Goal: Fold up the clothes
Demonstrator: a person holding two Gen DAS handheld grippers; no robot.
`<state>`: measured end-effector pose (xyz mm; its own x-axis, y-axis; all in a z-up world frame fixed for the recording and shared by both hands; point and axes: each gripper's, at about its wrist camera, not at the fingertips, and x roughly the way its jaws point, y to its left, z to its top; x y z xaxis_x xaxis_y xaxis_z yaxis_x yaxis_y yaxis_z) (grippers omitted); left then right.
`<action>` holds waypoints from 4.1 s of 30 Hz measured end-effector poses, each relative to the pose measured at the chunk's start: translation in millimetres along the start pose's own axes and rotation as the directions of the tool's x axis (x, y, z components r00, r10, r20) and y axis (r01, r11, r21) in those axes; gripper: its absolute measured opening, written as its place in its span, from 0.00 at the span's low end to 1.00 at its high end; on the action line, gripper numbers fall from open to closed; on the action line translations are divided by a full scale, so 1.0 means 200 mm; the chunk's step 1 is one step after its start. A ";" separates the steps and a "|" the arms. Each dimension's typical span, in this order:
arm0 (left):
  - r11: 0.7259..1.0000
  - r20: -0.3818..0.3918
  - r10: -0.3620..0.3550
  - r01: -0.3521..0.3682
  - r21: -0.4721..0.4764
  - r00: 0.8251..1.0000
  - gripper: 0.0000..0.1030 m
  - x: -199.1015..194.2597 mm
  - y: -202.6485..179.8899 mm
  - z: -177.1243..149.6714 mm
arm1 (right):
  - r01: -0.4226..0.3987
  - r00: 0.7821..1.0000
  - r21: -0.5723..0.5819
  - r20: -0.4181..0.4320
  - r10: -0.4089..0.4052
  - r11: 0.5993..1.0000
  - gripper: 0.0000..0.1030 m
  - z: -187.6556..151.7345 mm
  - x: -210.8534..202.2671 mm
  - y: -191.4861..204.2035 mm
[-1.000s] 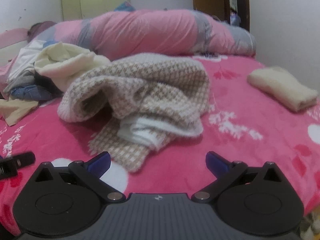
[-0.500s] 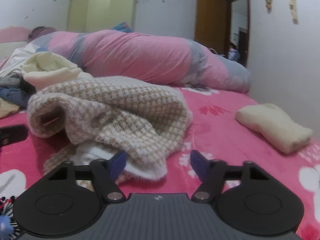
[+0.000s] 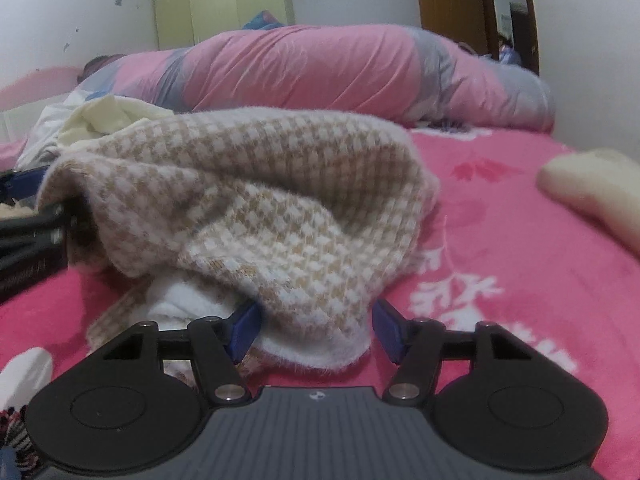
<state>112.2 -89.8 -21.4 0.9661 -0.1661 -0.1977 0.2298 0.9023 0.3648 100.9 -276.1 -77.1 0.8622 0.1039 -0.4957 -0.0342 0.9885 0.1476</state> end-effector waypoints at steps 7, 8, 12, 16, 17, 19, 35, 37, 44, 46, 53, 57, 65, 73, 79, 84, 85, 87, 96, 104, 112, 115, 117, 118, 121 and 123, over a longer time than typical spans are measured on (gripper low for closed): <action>0.985 0.047 0.039 -0.030 -0.171 0.998 0.17 -0.02 0.09 0.06 | -0.052 0.997 0.027 0.059 0.050 0.998 0.11 0.00 -0.07 -0.01; 0.984 0.060 0.040 -0.029 -0.176 0.997 0.16 -0.04 0.09 0.07 | -0.049 0.996 0.026 0.076 0.047 0.998 0.11 0.00 -0.10 0.00; 0.982 0.110 0.046 -0.025 -0.189 0.993 0.12 -0.14 0.12 0.12 | -0.039 0.989 0.022 0.144 0.035 0.999 0.09 0.02 -0.22 0.02; 0.967 0.143 0.038 0.000 -0.256 0.989 0.08 -0.28 0.19 0.17 | -0.028 0.977 0.019 0.212 0.024 0.999 0.09 0.04 -0.35 0.03; 0.963 0.150 0.033 0.009 -0.270 0.988 0.08 -0.30 0.21 0.18 | -0.026 0.973 0.019 0.229 0.021 0.999 0.09 0.04 -0.38 0.04; 0.957 0.169 0.029 0.022 -0.290 0.985 0.07 -0.38 0.23 0.20 | -0.020 0.965 0.018 0.262 0.015 1.000 0.09 0.05 -0.44 0.05; 0.929 0.290 0.075 0.038 -0.367 0.954 0.06 -0.92 0.42 0.29 | -0.054 0.869 0.029 0.494 0.033 0.998 0.08 0.11 -1.09 0.13; 0.925 0.297 0.080 0.040 -0.379 0.952 0.06 -0.97 0.46 0.30 | -0.064 0.853 0.014 0.520 0.047 0.998 0.08 0.13 -1.14 0.15; 0.902 0.285 0.109 0.026 -0.430 0.952 0.06 -1.04 0.61 0.23 | -0.096 0.818 -0.119 0.556 0.146 0.988 0.08 0.29 -1.13 0.32; 0.895 0.251 0.120 0.005 -0.446 0.961 0.06 -1.00 0.67 0.19 | -0.111 0.823 -0.149 0.540 0.175 0.983 0.08 0.34 -1.07 0.36; 0.871 0.073 0.147 -0.094 -0.482 0.986 0.09 -0.71 0.86 0.06 | -0.199 0.883 -0.192 0.391 0.261 0.961 0.08 0.49 -0.65 0.51; 0.872 -0.018 0.179 -0.167 -0.461 0.984 0.17 -0.50 0.95 -0.05 | -0.267 0.923 -0.170 0.239 0.302 0.949 0.08 0.53 -0.31 0.57; 0.849 -0.207 0.134 -0.220 -0.481 0.969 0.40 -0.29 1.03 -0.28 | -0.306 0.952 -0.067 -0.049 0.304 0.950 0.08 0.45 0.32 0.58; 0.831 -0.172 0.091 -0.170 -0.530 0.981 0.63 -0.48 0.99 -0.24 | -0.394 0.898 0.196 -0.127 0.422 0.898 0.14 0.44 0.46 0.37; 0.888 -0.091 -0.027 -0.018 -0.459 0.996 0.81 -0.53 0.82 -0.12 | -0.446 0.892 0.293 0.068 0.447 0.845 0.59 0.39 0.07 0.10; 0.928 -0.080 -0.116 0.080 -0.365 0.990 0.90 -0.47 0.59 -0.06 | -0.413 0.910 0.231 0.121 0.395 0.881 0.66 0.19 -0.27 -0.02; 0.935 -0.095 -0.118 0.078 -0.346 0.988 0.90 -0.45 0.55 -0.07 | -0.406 0.914 0.208 0.114 0.390 0.890 0.67 0.15 -0.31 -0.01; 0.948 -0.130 -0.115 0.070 -0.309 0.985 0.90 -0.42 0.47 -0.08 | -0.400 0.916 0.146 0.093 0.390 0.905 0.71 0.08 -0.37 0.05; 0.953 -0.315 0.072 -0.159 -0.258 0.946 0.90 -0.48 0.51 -0.31 | -0.338 0.920 -0.283 0.102 0.378 0.898 0.90 -0.04 -0.54 0.43; 0.929 -0.375 0.065 -0.194 -0.315 0.925 0.87 -0.47 0.61 -0.48 | -0.174 0.964 -0.552 0.076 0.257 0.815 0.94 -0.16 -0.46 0.75; 0.902 -0.330 0.060 -0.193 -0.387 0.942 0.27 -0.38 0.65 -0.52 | 0.062 0.988 -0.569 0.153 0.031 0.820 0.24 -0.15 -0.37 0.81; 0.875 -0.318 0.056 -0.200 -0.441 0.946 0.12 -0.38 0.71 -0.49 | 0.104 0.978 -0.515 0.209 0.008 0.851 0.14 -0.06 -0.42 0.77; 0.867 -0.278 0.075 -0.200 -0.456 0.958 0.10 -0.41 0.73 -0.45 | 0.141 0.965 -0.482 0.261 -0.012 0.865 0.12 0.01 -0.47 0.74; 0.868 -0.252 0.089 -0.199 -0.455 0.964 0.09 -0.42 0.74 -0.42 | 0.165 0.957 -0.471 0.290 -0.024 0.867 0.11 0.05 -0.48 0.72; 0.874 -0.154 0.135 -0.191 -0.448 0.979 0.09 -0.48 0.77 -0.30 | 0.224 0.927 -0.425 0.370 -0.057 0.877 0.06 0.16 -0.53 0.65; 0.878 -0.081 0.164 -0.183 -0.443 0.983 0.08 -0.52 0.80 -0.20 | 0.257 0.903 -0.386 0.422 -0.079 0.886 0.03 0.23 -0.58 0.60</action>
<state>43.0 88.8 20.8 0.9780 0.0169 -0.2080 -0.0271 0.9986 -0.0463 21.1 -174.8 37.4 0.9947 -0.0306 -0.0984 -0.0033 0.9451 -0.3268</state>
